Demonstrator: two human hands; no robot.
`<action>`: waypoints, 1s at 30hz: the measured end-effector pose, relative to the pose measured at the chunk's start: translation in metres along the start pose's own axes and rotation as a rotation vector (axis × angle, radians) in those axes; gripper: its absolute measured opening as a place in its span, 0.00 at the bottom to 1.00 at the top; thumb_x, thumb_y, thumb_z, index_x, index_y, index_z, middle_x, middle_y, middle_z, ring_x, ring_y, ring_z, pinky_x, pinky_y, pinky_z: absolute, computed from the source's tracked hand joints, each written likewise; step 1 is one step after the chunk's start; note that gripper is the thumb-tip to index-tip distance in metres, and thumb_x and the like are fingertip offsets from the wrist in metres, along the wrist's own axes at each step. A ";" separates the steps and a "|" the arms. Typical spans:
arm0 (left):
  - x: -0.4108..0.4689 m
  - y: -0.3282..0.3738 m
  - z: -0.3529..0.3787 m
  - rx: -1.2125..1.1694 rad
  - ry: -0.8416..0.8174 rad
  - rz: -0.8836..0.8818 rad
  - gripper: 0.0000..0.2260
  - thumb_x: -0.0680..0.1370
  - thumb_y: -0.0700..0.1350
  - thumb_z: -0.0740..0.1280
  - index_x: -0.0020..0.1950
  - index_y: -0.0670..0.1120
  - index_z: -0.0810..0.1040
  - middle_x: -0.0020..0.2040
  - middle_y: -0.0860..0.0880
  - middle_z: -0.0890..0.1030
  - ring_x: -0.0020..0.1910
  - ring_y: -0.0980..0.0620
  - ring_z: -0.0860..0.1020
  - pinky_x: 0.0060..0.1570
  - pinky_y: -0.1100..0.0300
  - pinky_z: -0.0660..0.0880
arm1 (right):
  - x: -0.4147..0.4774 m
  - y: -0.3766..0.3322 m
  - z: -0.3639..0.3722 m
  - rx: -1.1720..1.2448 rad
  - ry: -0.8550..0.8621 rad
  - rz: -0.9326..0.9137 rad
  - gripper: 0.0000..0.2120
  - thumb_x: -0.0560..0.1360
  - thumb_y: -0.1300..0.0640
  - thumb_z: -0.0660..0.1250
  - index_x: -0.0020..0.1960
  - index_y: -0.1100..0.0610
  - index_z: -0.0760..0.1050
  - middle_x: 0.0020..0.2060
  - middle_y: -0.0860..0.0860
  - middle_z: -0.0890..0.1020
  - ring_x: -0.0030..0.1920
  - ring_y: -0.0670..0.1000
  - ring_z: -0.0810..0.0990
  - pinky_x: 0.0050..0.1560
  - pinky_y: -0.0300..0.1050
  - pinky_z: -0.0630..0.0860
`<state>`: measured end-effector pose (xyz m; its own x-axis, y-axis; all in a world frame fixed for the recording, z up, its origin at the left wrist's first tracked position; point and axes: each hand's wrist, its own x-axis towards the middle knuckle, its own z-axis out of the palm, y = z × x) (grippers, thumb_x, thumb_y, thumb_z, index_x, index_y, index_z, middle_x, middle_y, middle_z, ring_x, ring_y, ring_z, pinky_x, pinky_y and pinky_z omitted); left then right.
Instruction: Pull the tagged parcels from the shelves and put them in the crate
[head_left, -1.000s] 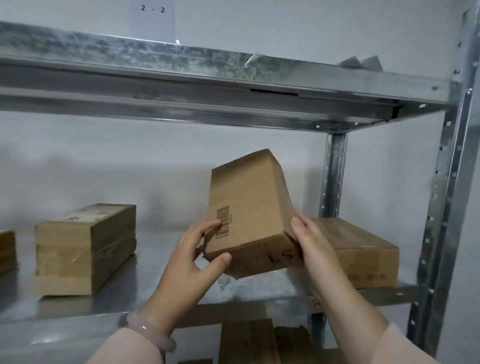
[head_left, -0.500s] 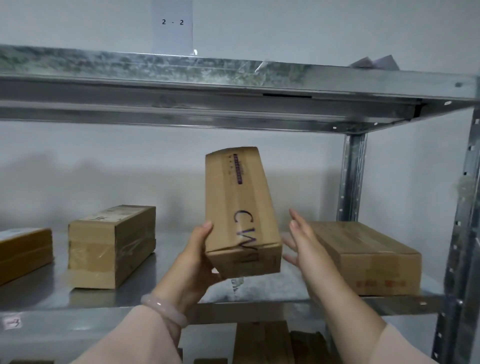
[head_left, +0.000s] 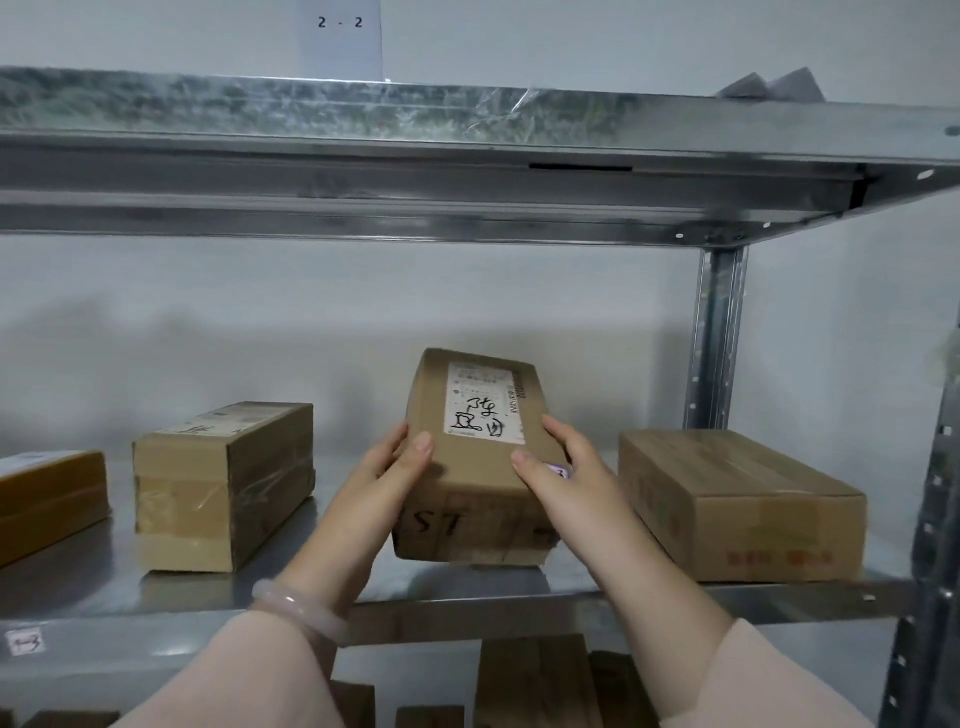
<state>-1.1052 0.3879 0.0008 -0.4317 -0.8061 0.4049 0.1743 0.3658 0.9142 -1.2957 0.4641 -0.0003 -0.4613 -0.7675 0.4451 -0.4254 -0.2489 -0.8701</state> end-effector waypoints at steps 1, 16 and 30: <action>0.003 -0.001 0.000 0.032 -0.010 -0.023 0.31 0.68 0.68 0.70 0.69 0.60 0.72 0.61 0.59 0.80 0.58 0.61 0.78 0.57 0.60 0.73 | 0.002 0.002 0.003 -0.010 -0.001 0.001 0.30 0.71 0.37 0.67 0.70 0.36 0.62 0.68 0.42 0.70 0.65 0.45 0.70 0.60 0.45 0.71; 0.011 0.026 0.055 0.602 0.361 0.629 0.24 0.77 0.54 0.65 0.73 0.56 0.67 0.70 0.57 0.67 0.70 0.65 0.61 0.66 0.75 0.53 | 0.019 -0.004 -0.123 -0.573 0.324 -0.339 0.24 0.72 0.41 0.65 0.67 0.42 0.71 0.64 0.45 0.74 0.63 0.45 0.71 0.62 0.39 0.65; 0.027 -0.025 0.243 0.139 -0.218 -0.086 0.30 0.75 0.57 0.68 0.75 0.57 0.63 0.70 0.49 0.71 0.65 0.51 0.73 0.67 0.54 0.69 | -0.008 0.059 -0.219 -0.266 0.328 0.280 0.29 0.73 0.37 0.66 0.69 0.50 0.70 0.51 0.42 0.79 0.48 0.44 0.79 0.41 0.37 0.71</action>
<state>-1.3365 0.4702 -0.0150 -0.6230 -0.7230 0.2986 0.0123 0.3726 0.9279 -1.4877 0.5851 -0.0093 -0.7882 -0.5467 0.2826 -0.4142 0.1316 -0.9006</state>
